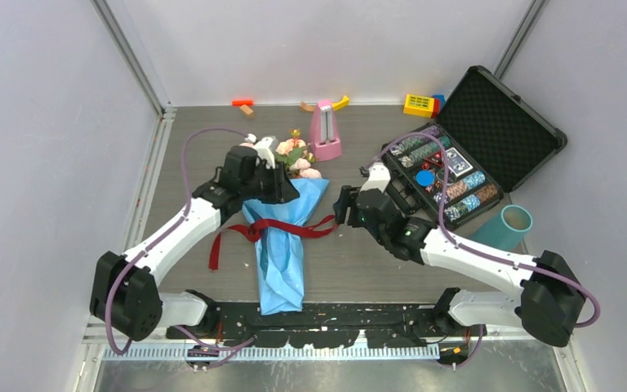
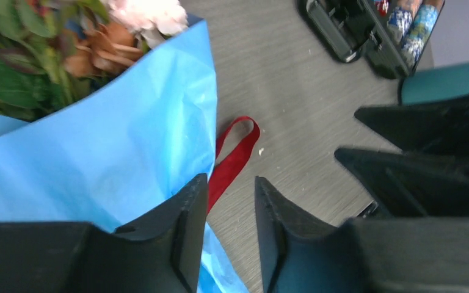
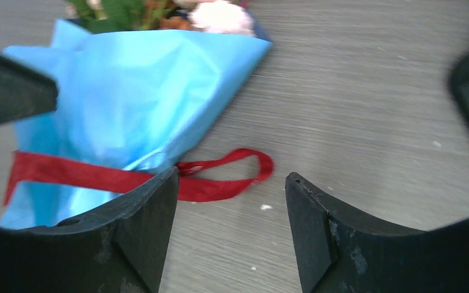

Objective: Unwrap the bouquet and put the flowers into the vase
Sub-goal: Untie the ribbon from the wrapping paper.

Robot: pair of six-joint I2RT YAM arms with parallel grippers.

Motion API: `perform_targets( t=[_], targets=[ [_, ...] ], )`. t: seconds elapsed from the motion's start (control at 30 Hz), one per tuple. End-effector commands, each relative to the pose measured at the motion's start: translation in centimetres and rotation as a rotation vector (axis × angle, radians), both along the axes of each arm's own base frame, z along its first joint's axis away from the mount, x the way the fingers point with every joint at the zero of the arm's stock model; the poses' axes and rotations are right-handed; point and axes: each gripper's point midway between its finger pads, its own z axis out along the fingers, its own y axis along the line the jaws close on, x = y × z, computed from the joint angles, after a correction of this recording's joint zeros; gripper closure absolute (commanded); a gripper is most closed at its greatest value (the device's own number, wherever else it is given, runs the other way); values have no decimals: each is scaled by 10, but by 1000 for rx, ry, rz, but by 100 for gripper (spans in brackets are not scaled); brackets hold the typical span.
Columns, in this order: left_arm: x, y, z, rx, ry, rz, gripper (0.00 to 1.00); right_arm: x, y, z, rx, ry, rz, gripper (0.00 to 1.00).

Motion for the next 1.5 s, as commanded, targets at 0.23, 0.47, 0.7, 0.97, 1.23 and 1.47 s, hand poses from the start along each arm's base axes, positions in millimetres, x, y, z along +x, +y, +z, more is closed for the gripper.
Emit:
perform_targets(
  t=[0.23, 0.47, 0.7, 0.97, 1.23, 1.47],
  targets=[
    [23, 122, 19, 0, 139, 325, 32, 1, 143, 47, 179, 33, 528, 30],
    [12, 182, 11, 59, 181, 460, 15, -3, 195, 11, 164, 163, 683, 30],
    [-11, 213, -11, 228, 175, 534, 10, 5, 225, -5, 146, 216, 764, 30],
    [-10, 216, -12, 254, 183, 532, 10, 6, 226, -30, 56, 278, 794, 30],
    [-12, 217, -14, 261, 185, 533, 9, -14, 230, -23, 145, 333, 844, 32],
    [-12, 215, -15, 255, 192, 526, 9, -36, 227, -5, 217, 368, 908, 33]
  ],
)
